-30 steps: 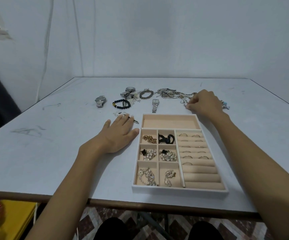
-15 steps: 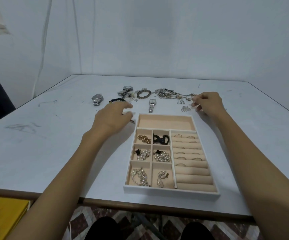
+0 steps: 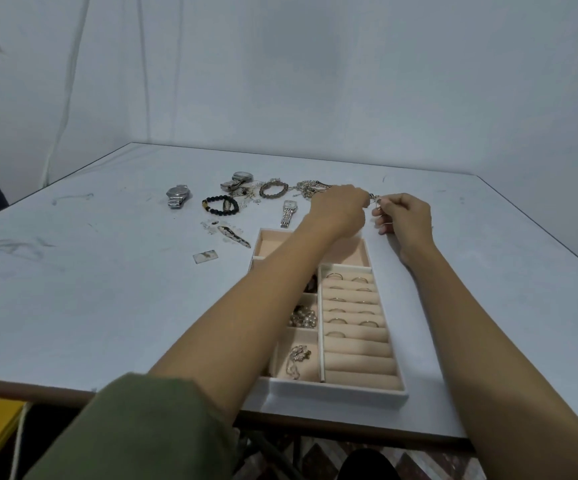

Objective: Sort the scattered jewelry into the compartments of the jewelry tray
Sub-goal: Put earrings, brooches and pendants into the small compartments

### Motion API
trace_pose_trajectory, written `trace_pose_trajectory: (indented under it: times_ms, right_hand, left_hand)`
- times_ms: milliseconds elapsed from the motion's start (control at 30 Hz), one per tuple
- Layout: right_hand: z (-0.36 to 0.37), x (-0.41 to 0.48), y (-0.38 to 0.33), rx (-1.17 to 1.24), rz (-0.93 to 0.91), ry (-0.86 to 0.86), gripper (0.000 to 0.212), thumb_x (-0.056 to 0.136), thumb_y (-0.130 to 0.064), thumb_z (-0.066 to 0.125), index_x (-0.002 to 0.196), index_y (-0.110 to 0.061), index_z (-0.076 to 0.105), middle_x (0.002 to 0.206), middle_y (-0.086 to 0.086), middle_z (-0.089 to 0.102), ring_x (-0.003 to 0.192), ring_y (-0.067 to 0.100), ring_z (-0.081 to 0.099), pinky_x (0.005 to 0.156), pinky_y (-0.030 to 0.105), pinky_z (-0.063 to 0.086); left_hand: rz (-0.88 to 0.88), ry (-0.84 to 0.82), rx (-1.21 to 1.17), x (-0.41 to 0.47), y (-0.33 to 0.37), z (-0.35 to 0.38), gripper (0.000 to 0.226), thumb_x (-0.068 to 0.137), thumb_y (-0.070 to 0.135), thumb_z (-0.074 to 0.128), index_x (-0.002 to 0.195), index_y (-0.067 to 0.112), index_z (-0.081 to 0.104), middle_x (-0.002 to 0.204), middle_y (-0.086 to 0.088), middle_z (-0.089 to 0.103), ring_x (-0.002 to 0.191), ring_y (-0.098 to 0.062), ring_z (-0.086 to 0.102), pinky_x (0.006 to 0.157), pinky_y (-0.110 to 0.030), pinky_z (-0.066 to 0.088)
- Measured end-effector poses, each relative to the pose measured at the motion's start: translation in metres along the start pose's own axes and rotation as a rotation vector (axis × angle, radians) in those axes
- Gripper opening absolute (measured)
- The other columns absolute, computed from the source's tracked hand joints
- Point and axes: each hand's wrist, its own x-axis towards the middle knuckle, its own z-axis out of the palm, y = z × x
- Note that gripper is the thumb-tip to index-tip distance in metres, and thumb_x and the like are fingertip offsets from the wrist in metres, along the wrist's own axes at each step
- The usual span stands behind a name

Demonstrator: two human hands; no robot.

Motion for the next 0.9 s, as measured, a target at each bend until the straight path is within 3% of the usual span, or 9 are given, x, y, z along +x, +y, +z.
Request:
trace_pose_trajectory:
  times_ms: [100, 267, 367, 500, 600, 700, 833, 900]
  right_hand:
    - [-0.001, -0.002, 0.000, 0.037, -0.005, -0.018, 0.009, 0.094, 0.001, 0.050, 0.097, 0.002, 0.058, 0.068, 0.013, 0.057, 0.054, 0.017, 0.048, 0.045, 0.021, 0.039]
    - [0.000, -0.001, 0.000, 0.022, -0.001, -0.018, 0.008, 0.094, 0.000, 0.050, 0.090, 0.000, 0.058, 0.067, 0.012, 0.057, 0.053, 0.017, 0.047, 0.044, 0.021, 0.039]
    - [0.000, -0.002, 0.000, 0.015, -0.003, -0.024, 0.010, 0.094, 0.000, 0.051, 0.087, -0.002, 0.058, 0.068, 0.012, 0.057, 0.052, 0.017, 0.047, 0.045, 0.021, 0.040]
    - [0.000, -0.002, 0.000, 0.009, -0.007, -0.023, 0.007, 0.094, -0.001, 0.051, 0.094, 0.001, 0.058, 0.068, 0.012, 0.057, 0.049, 0.014, 0.047, 0.045, 0.022, 0.040]
    - [0.000, -0.002, -0.001, 0.016, 0.001, -0.022, 0.008, 0.094, 0.000, 0.051, 0.096, 0.002, 0.059, 0.068, 0.012, 0.057, 0.048, 0.013, 0.047, 0.044, 0.021, 0.040]
    - [-0.001, -0.002, -0.003, 0.047, 0.012, -0.011, 0.008, 0.093, -0.001, 0.052, 0.092, 0.001, 0.059, 0.071, 0.011, 0.057, 0.053, 0.015, 0.049, 0.042, 0.020, 0.041]
    - [-0.004, -0.002, -0.003, 0.101, 0.001, -0.015, 0.013, 0.090, -0.003, 0.054, 0.079, -0.004, 0.061, 0.081, 0.013, 0.064, 0.064, 0.021, 0.060, 0.047, 0.025, 0.052]
    - [-0.004, -0.002, -0.002, 0.128, 0.001, -0.025, 0.013, 0.089, -0.003, 0.056, 0.077, -0.004, 0.061, 0.083, 0.015, 0.067, 0.066, 0.024, 0.064, 0.052, 0.029, 0.055]
  left_hand:
    - [0.039, -0.039, 0.067, 0.008, -0.003, 0.007, 0.038, 0.097, 0.018, 0.044, 0.133, 0.028, 0.050, 0.137, -0.002, 0.050, 0.127, -0.024, 0.045, 0.095, -0.038, 0.040]
    - [0.086, 0.026, 0.125, 0.009, -0.016, 0.014, 0.024, 0.089, 0.018, 0.054, 0.108, 0.026, 0.066, 0.119, -0.002, 0.062, 0.111, -0.026, 0.058, 0.077, -0.032, 0.043]
    - [0.069, 0.026, 0.080, 0.008, -0.023, 0.011, 0.019, 0.087, 0.015, 0.057, 0.101, 0.023, 0.067, 0.114, -0.002, 0.063, 0.106, -0.025, 0.059, 0.073, -0.030, 0.041]
    - [0.074, 0.072, 0.088, 0.006, -0.035, 0.009, 0.021, 0.081, 0.009, 0.051, 0.091, 0.009, 0.070, 0.099, -0.009, 0.068, 0.093, -0.032, 0.063, 0.074, -0.033, 0.052]
    - [0.064, 0.144, 0.041, 0.002, -0.045, 0.003, 0.024, 0.082, 0.005, 0.046, 0.092, 0.007, 0.068, 0.098, -0.013, 0.066, 0.090, -0.034, 0.061, 0.068, -0.033, 0.046]
    - [0.078, 0.222, -0.131, -0.008, -0.052, -0.009, 0.023, 0.084, 0.006, 0.048, 0.089, 0.007, 0.071, 0.088, -0.008, 0.070, 0.079, -0.026, 0.062, 0.067, -0.029, 0.044]
    - [0.020, 0.234, -0.654, -0.036, -0.058, -0.027, 0.018, 0.089, 0.002, 0.053, 0.097, 0.005, 0.069, 0.073, -0.004, 0.067, 0.062, -0.016, 0.066, 0.066, -0.029, 0.056]
    - [0.018, 0.224, -0.869, -0.058, -0.060, -0.032, 0.018, 0.090, 0.000, 0.055, 0.104, 0.003, 0.066, 0.078, -0.009, 0.066, 0.065, -0.017, 0.068, 0.067, -0.026, 0.058]
